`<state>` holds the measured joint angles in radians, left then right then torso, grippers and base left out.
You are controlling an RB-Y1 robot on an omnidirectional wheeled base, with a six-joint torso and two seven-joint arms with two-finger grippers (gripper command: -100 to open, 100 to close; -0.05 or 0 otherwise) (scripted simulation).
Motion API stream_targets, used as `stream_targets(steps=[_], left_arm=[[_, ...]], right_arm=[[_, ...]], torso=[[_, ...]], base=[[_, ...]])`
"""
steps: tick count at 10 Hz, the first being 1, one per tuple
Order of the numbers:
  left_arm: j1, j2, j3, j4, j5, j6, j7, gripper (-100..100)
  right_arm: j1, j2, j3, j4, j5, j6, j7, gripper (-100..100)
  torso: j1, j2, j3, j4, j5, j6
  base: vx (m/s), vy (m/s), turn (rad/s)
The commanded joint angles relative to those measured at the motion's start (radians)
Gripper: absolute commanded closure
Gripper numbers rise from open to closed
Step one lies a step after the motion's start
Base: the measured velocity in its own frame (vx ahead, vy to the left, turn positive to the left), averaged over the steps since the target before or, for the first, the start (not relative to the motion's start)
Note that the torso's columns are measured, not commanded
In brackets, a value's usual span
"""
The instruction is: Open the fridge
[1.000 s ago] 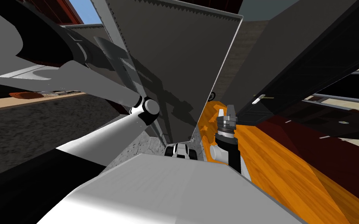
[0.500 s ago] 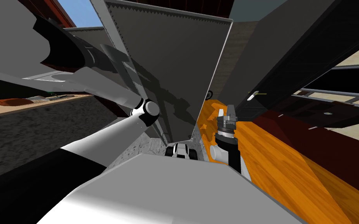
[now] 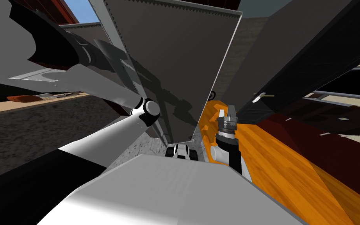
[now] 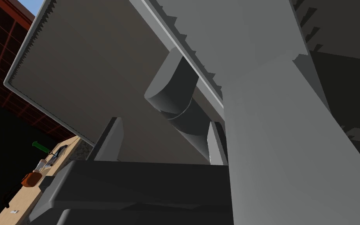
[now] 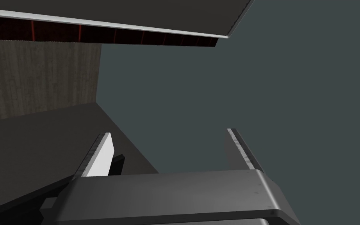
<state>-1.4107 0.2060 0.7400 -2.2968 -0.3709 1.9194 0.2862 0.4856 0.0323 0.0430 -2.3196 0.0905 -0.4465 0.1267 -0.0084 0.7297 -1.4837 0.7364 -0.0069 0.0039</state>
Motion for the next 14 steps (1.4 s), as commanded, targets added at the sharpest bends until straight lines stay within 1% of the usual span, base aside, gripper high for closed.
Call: stream_targets(steps=[1, 2, 4, 6, 11, 12, 13, 14], left_arm=[[-0.010, 0.002, -0.003, -0.017, 0.002, 0.025, -0.010, 100], [-0.004, 0.010, -0.002, -0.016, -0.010, 0.023, -0.010, 100], [0.005, 0.026, -0.003, -0.008, -0.032, 0.000, -0.006, 100], [0.015, 0.041, -0.004, 0.000, -0.054, -0.022, -0.001, 100], [0.038, 0.080, -0.007, 0.020, -0.110, -0.078, 0.010, 100], [0.037, 0.074, -0.007, 0.013, -0.104, -0.067, 0.007, 100], [0.040, 0.079, -0.011, 0.024, -0.110, -0.098, 0.006, -100], [0.038, 0.085, -0.015, 0.029, -0.118, -0.101, 0.007, -100]], right_arm=[[0.000, 0.000, 0.000, 0.000, 0.000, 0.000, 0.000, 0], [0.000, 0.000, 0.000, 0.000, 0.000, 0.000, 0.000, 0], [0.000, 0.000, 0.000, 0.000, 0.000, 0.000, 0.000, 0], [0.000, 0.000, 0.000, 0.000, 0.000, 0.000, 0.000, 0], [0.000, 0.000, 0.000, 0.000, 0.000, 0.000, 0.000, 0], [0.000, 0.000, 0.000, 0.000, 0.000, 0.000, 0.000, 0], [0.000, 0.000, 0.000, 0.000, 0.000, 0.000, 0.000, 0], [0.000, 0.000, 0.000, 0.000, 0.000, 0.000, 0.000, 0]], torso=[[-0.002, 0.000, 0.000, -0.001, -0.001, 0.002], [0.000, -0.001, -0.001, -0.002, 0.000, 0.002], [0.000, 0.006, 0.006, -0.001, 0.004, -0.001], [-0.005, 0.007, 0.008, 0.000, 0.001, 0.000], [0.005, 0.006, 0.006, 0.001, 0.005, -0.002], [0.006, 0.007, 0.007, 0.001, 0.005, -0.003], [0.011, 0.005, 0.005, 0.001, 0.006, -0.002], [0.010, 0.003, 0.004, 0.000, 0.007, -0.003]], base=[[-0.004, -0.026, 0.059], [-0.049, -0.059, 0.109], [-0.121, -0.152, 0.108], [-0.115, -0.196, 0.133], [-0.121, -0.163, 0.107], [-0.059, -0.078, 0.034], [-0.021, -0.072, 0.015], [-0.039, -0.147, 0.070]])
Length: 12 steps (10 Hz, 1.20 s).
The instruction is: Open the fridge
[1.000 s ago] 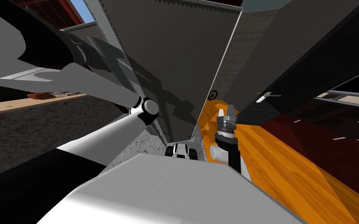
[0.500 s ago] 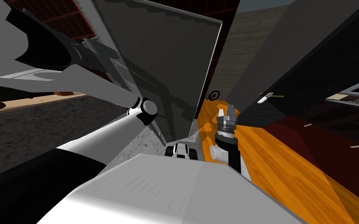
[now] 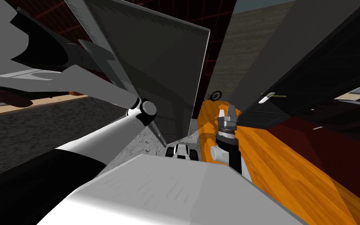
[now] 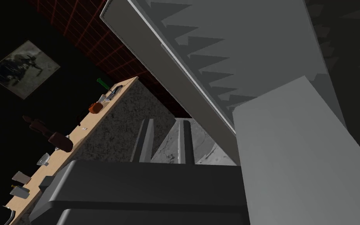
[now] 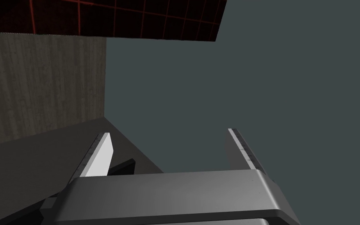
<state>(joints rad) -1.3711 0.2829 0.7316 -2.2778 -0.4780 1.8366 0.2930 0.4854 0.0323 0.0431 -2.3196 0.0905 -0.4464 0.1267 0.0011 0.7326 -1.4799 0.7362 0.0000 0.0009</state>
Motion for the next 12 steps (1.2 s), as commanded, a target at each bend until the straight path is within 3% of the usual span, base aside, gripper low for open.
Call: stream_targets(steps=[1, 7, 8, 10, 11, 12], left_arm=[[-0.006, 0.014, -0.009, 0.009, -0.019, -0.016, 0.001, -100], [-0.019, 0.044, -0.009, 0.006, -0.055, -0.030, 0.005, -100], [-0.010, 0.047, 0.010, -0.004, -0.061, -0.024, 0.006, -100], [-0.009, 0.048, 0.012, -0.007, -0.065, -0.020, 0.004, -100], [-0.017, 0.047, -0.005, 0.004, -0.059, -0.029, 0.004, 100], [-0.015, 0.051, 0.003, -0.005, -0.064, -0.026, 0.004, 100]], right_arm=[[0.000, 0.000, 0.000, 0.000, 0.000, 0.000, 0.000, 0], [0.000, 0.000, 0.000, 0.000, 0.000, 0.000, 0.000, 0], [0.000, 0.000, 0.000, 0.000, 0.000, 0.000, 0.000, 0], [0.000, 0.000, 0.000, 0.000, 0.000, 0.000, 0.000, 0], [0.000, 0.000, 0.000, 0.000, 0.000, 0.000, 0.000, 0], [0.000, 0.000, 0.000, 0.000, 0.000, 0.000, 0.000, 0]], torso=[[-0.004, 0.000, -0.001, -0.001, -0.001, 0.002], [-0.024, -0.008, -0.007, -0.004, -0.013, 0.012], [-0.020, -0.007, -0.007, -0.003, -0.013, 0.011], [-0.002, -0.006, -0.006, -0.002, -0.004, 0.005], [-0.004, -0.002, -0.002, -0.001, -0.002, 0.003], [-0.015, 0.002, 0.002, -0.002, -0.004, 0.004]], base=[[-0.022, -0.168, 0.059], [-0.009, -0.139, 0.047], [0.018, 0.085, 0.065], [0.025, 0.107, -0.003], [-0.023, -0.082, -0.007], [-0.017, -0.043, 0.031]])
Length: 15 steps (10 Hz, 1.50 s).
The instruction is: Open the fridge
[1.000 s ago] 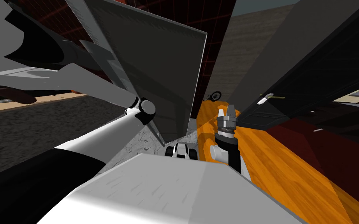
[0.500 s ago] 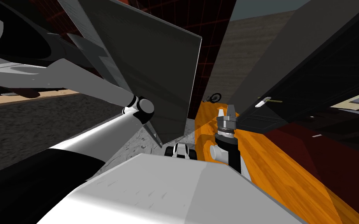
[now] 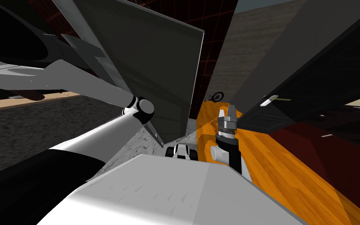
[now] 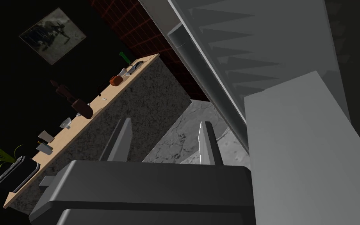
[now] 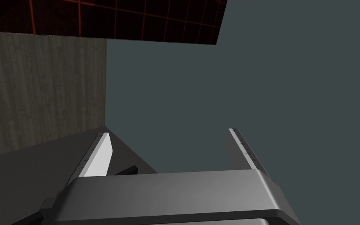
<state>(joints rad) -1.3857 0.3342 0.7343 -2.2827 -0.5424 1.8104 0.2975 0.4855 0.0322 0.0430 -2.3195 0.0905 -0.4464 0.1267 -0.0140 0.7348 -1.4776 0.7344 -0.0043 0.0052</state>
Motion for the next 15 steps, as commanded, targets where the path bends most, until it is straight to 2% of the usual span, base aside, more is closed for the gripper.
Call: stream_targets(steps=[1, 3, 6, 8, 9, 14, 15], left_arm=[[0.003, 0.016, -0.001, -0.003, -0.019, -0.004, -0.001, 100], [0.007, 0.030, -0.002, -0.007, -0.036, -0.006, -0.002, 100], [0.015, 0.064, -0.006, -0.015, -0.081, -0.010, -0.005, 100], [0.016, 0.067, -0.006, -0.021, -0.085, -0.004, -0.009, 100], [0.017, 0.073, -0.013, -0.021, -0.095, -0.010, -0.010, -100], [0.020, 0.087, -0.034, -0.018, -0.115, -0.028, -0.013, -100], [0.019, 0.095, -0.026, -0.023, -0.117, -0.029, -0.015, -100]], right_arm=[[0.000, 0.000, 0.000, 0.000, 0.000, 0.000, 0.000, 0], [0.000, 0.000, 0.000, 0.000, 0.000, 0.000, 0.000, 0], [0.000, 0.000, 0.000, 0.000, 0.000, 0.000, 0.000, 0], [0.000, 0.000, 0.000, 0.000, 0.000, 0.000, 0.000, 0], [0.000, 0.000, 0.000, 0.000, 0.000, 0.000, 0.000, 0], [0.000, 0.000, 0.000, 0.000, 0.000, 0.000, 0.000, 0], [0.000, 0.000, 0.000, 0.000, 0.000, 0.000, 0.000, 0]], torso=[[0.000, 0.000, 0.000, 0.001, -0.002, 0.000], [0.002, 0.004, 0.002, 0.003, -0.001, -0.003], [0.007, 0.004, 0.002, 0.004, 0.001, -0.003], [0.011, 0.003, 0.001, 0.004, 0.002, -0.004], [0.017, -0.001, -0.002, 0.002, 0.003, -0.003], [0.001, -0.013, -0.010, -0.005, -0.002, 0.005], [-0.001, -0.016, -0.013, -0.006, -0.004, 0.007]], base=[[-0.026, -0.083, 0.120], [-0.056, -0.162, 0.108], [-0.075, -0.205, 0.114], [-0.053, -0.158, 0.066], [-0.021, -0.134, 0.015], [0.011, -0.186, 0.039], [-0.020, -0.069, 0.075]])
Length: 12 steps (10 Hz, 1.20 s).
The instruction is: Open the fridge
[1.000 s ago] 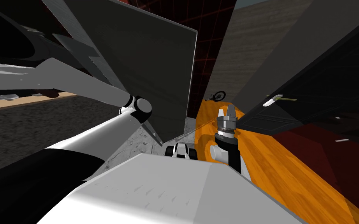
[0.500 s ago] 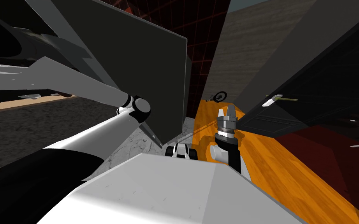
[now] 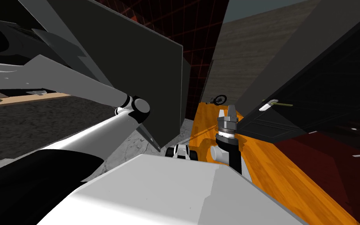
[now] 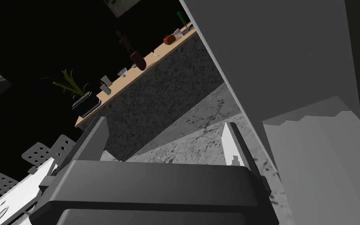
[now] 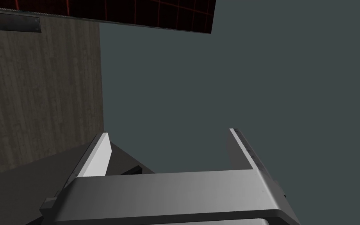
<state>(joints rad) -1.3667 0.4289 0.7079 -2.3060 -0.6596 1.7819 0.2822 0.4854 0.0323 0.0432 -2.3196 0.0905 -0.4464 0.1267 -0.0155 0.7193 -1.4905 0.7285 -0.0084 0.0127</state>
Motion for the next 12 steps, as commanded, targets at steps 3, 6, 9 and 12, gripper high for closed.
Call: stream_targets(steps=[3, 6, 9, 12], left_arm=[[0.005, 0.008, 0.015, -0.004, -0.009, 0.004, -0.002, -100], [0.004, 0.031, 0.011, -0.005, -0.027, -0.010, -0.003, 100], [-0.024, 0.060, 0.002, 0.037, -0.048, -0.016, 0.005, -100], [-0.067, 0.085, -0.013, 0.096, -0.058, -0.018, 0.016, -100]], right_arm=[[0.000, -0.001, 0.000, 0.000, 0.000, 0.000, 0.000, 0], [0.000, 0.000, 0.000, 0.000, 0.000, 0.000, 0.000, 0], [0.000, 0.000, 0.000, 0.000, 0.000, 0.000, 0.000, 0], [0.000, 0.000, 0.000, 0.000, 0.000, 0.000, 0.000, 0]], torso=[[0.019, 0.004, 0.003, 0.003, 0.008, -0.007], [0.003, 0.012, 0.011, 0.005, 0.003, -0.007], [0.005, 0.019, 0.015, 0.010, 0.003, -0.010], [0.022, 0.013, 0.010, 0.007, 0.010, -0.011]], base=[[0.022, 0.104, 0.031], [-0.019, -0.083, 0.048], [-0.022, -0.158, 0.098], [-0.007, 0.033, 0.007]])
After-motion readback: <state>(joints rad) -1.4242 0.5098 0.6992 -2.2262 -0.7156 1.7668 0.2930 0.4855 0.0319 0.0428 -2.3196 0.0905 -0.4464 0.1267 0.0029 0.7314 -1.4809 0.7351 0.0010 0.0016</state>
